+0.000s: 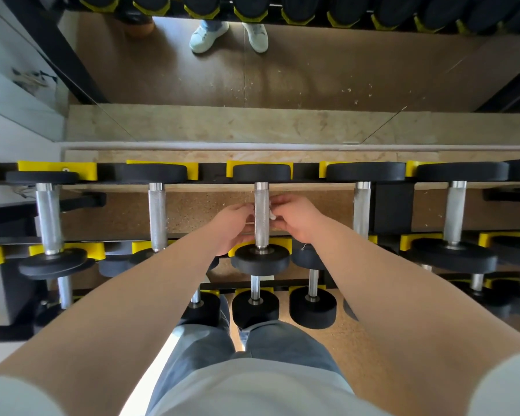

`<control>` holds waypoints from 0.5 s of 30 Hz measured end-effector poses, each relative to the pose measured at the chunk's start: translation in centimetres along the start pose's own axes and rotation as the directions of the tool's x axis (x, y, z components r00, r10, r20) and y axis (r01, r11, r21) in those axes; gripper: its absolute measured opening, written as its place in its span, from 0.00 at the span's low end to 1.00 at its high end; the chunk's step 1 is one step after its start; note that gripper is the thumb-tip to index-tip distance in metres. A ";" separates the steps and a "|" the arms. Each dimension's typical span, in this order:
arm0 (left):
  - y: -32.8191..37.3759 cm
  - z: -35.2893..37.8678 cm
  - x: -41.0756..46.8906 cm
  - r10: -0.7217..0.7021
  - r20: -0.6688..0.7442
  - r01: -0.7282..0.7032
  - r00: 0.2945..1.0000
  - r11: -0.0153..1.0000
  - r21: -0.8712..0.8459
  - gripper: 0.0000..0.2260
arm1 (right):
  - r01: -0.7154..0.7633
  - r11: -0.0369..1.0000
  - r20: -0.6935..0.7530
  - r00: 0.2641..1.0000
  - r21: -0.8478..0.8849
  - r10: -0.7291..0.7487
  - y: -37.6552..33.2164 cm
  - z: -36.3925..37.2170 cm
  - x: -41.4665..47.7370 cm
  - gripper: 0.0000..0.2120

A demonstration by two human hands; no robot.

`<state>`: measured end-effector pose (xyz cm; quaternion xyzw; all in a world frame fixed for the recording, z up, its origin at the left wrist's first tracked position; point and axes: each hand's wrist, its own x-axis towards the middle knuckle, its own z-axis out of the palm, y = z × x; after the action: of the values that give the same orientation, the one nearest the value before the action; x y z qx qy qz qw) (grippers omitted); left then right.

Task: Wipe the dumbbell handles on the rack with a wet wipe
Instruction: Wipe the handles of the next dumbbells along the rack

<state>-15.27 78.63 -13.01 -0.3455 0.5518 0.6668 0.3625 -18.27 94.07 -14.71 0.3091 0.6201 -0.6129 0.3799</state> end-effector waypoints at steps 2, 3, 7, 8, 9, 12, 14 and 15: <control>0.2 0.0 0.6 0.004 0.008 -0.003 1.000 0.998 -0.066 0.09 | -0.045 0.987 0.076 0.995 -0.154 0.057 0.6 -0.2 -0.4 0.18; 0.2 -0.1 0.9 0.003 0.017 -0.002 1.000 0.997 -0.073 0.08 | -0.055 0.968 0.109 0.990 -0.243 0.084 0.7 -0.4 -0.7 0.20; 0.7 -0.6 1.7 -0.014 0.062 0.019 0.998 0.995 -0.093 0.12 | -0.022 0.972 0.184 0.981 -0.236 0.067 -0.3 -1.0 -1.2 0.24; 0.7 -0.6 1.8 -0.021 0.068 0.026 0.997 0.997 -0.076 0.13 | -0.001 0.986 0.175 0.984 -0.166 0.031 -0.5 -1.0 -1.2 0.24; 0.7 -0.8 2.0 -0.033 0.065 0.036 0.997 0.998 -0.044 0.13 | 0.018 0.997 0.157 0.988 -0.074 -0.006 -0.7 -1.0 -1.1 0.25; 0.5 -1.5 2.2 -0.067 0.073 0.058 0.995 0.991 0.118 0.11 | 0.047 0.993 0.111 0.992 0.106 -0.059 -0.2 -1.1 -0.5 0.26; 0.5 -2.1 1.9 -0.100 0.105 0.074 0.989 0.971 0.228 0.09 | 0.052 0.999 0.105 0.993 -0.011 -0.050 0.5 -1.1 -0.5 0.27; 0.5 -2.3 2.0 -0.109 0.106 0.080 0.988 0.966 0.246 0.09 | 0.043 0.993 0.103 0.994 -0.107 -0.032 0.8 -1.0 -0.7 0.27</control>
<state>-16.57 76.49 -14.87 -0.2848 0.5892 0.5959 0.4654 -17.31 95.21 -14.63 0.2448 0.6383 -0.6001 0.4153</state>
